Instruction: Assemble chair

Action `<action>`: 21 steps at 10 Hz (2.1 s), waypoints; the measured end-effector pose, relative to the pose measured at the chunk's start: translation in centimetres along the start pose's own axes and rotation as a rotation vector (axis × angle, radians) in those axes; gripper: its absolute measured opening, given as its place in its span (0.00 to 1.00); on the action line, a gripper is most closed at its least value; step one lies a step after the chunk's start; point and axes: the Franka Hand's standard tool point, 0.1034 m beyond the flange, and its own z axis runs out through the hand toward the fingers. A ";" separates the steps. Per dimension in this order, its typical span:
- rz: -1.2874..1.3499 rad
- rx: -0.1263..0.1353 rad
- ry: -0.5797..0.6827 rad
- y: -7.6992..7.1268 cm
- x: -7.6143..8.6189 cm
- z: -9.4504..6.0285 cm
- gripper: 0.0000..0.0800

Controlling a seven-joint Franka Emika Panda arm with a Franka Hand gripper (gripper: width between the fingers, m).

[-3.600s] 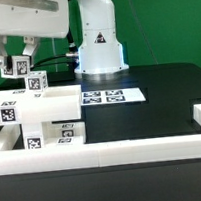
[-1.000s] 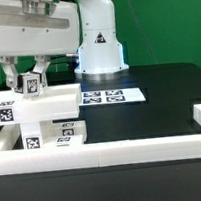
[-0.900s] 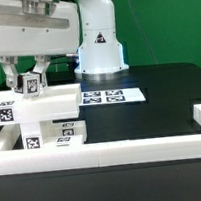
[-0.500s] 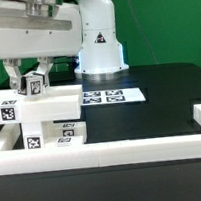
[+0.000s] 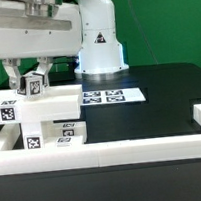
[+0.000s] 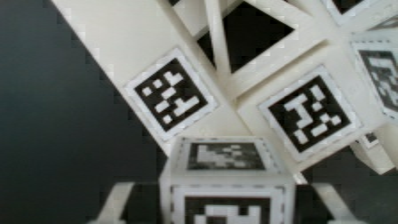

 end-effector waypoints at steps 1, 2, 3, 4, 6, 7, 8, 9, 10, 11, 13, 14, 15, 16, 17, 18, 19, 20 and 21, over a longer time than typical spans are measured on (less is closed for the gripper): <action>0.001 0.000 0.000 0.0 0.0 0.0 0.36; 0.002 0.000 0.000 0.0 0.0 0.0 0.36; 0.003 0.000 0.000 0.0 0.0 0.0 0.36; 0.014 0.000 0.000 0.0 0.0 0.0 0.36; 0.058 0.000 0.000 0.0 -0.1 0.0 0.36; 0.122 0.000 0.001 0.0 0.0 0.0 0.36; 0.215 0.000 0.001 0.0 0.0 0.0 0.36; 0.281 0.000 0.001 0.0 0.0 0.0 0.36; 0.329 0.000 0.001 0.0 0.0 0.0 0.36; 0.425 0.001 0.001 0.0 0.0 0.0 0.36; 0.579 0.001 0.002 0.0 0.0 0.0 0.36; 0.698 0.003 0.000 0.0 0.0 0.0 0.36; 0.798 0.008 -0.005 -0.1 0.0 0.0 0.36; 0.860 0.012 -0.010 -0.1 0.0 0.0 0.36; 0.975 0.016 -0.012 -0.2 0.0 0.0 0.36; 1.081 0.026 -0.015 -0.2 0.0 0.0 0.36; 1.164 0.027 -0.016 -0.1 0.0 0.0 0.36; 1.226 0.027 -0.017 -0.1 0.1 0.0 0.36; 1.319 0.029 -0.018 -0.2 0.1 0.0 0.36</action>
Offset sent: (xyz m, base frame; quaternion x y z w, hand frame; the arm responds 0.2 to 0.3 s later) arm 0.0000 0.0000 0.0000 0.0000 0.0000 0.0000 1.0000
